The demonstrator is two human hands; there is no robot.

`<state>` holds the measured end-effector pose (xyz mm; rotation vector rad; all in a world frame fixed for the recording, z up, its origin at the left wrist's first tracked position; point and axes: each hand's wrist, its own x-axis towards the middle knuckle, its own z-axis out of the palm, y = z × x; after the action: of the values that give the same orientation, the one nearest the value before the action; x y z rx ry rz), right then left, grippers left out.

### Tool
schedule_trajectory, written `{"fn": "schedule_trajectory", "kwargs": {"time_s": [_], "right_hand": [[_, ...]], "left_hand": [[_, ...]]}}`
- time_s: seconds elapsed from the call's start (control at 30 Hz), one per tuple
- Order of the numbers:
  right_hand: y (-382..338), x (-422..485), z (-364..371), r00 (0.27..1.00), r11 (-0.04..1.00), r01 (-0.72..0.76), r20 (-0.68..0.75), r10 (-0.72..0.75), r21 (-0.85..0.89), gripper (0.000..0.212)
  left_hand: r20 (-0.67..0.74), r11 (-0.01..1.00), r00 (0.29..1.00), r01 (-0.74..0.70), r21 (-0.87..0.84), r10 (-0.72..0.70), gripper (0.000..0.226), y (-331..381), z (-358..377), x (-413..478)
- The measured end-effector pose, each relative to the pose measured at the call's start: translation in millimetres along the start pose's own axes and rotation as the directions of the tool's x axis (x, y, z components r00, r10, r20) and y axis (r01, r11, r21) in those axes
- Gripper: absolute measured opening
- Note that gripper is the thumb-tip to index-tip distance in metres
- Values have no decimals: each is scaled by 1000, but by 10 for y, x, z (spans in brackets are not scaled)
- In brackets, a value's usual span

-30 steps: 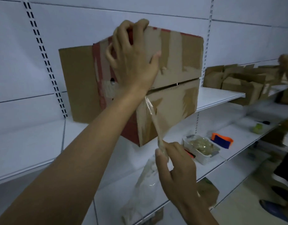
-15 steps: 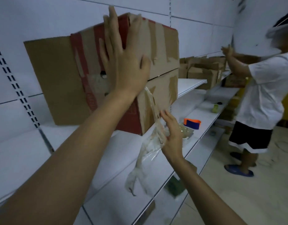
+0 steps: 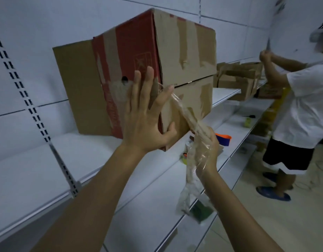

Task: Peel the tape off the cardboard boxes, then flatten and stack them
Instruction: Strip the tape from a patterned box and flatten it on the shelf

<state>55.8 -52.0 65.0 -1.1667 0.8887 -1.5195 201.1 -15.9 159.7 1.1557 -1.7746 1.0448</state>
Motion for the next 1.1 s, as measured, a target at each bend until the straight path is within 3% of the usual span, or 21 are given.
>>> {"fn": "schedule_trajectory", "kwargs": {"time_s": [0.1,0.2,0.3,0.4,0.47,0.53,0.6,0.63,0.7,0.77,0.87,0.93,1.1], "right_hand": [[-40,-97,124,988,988,148,-45,-146,48,5],[-9,-171,296,968,969,247,-37,-248,-21,19],[-17,-147,371,941,928,339,80,-330,-156,21],[-178,-76,409,848,787,529,246,-470,-318,23],[-308,-117,497,745,633,667,362,-560,-393,21],[-322,-223,619,629,404,771,491,-602,-493,21],[-255,-329,715,524,176,819,588,-616,-546,16],[-213,-351,736,479,97,833,622,-619,-545,13],[-166,-328,737,414,21,855,657,-630,-519,13],[-169,-274,707,369,4,880,679,-635,-475,13],[-207,-218,622,285,-46,920,746,-602,-389,5],[-258,-139,509,253,-15,946,765,-592,-324,18],[-462,225,201,264,373,927,769,-582,-36,34]], "left_hand": [[6,998,998,58,-40,-57,81,-94,-29,-67],[14,978,988,154,-144,-154,77,-292,-95,-182],[67,953,966,258,-158,-250,74,-463,-198,-255],[141,918,913,393,-46,-384,73,-526,-300,-277],[81,871,867,491,34,-492,68,-489,-311,-317],[3,779,792,602,-178,-611,63,-422,-343,-365],[18,549,647,661,-512,-762,49,-347,-474,-373],[52,416,549,688,-595,-834,41,-330,-562,-384],[-13,332,396,751,-571,-918,29,-239,-737,-416],[-67,294,303,809,-509,-951,20,-22,-807,-427],[171,149,212,935,-323,-962,61,324,-647,-349],[181,168,210,960,-223,-961,58,373,-501,-340],[178,134,204,930,-341,-963,18,426,-435,-319]]}}
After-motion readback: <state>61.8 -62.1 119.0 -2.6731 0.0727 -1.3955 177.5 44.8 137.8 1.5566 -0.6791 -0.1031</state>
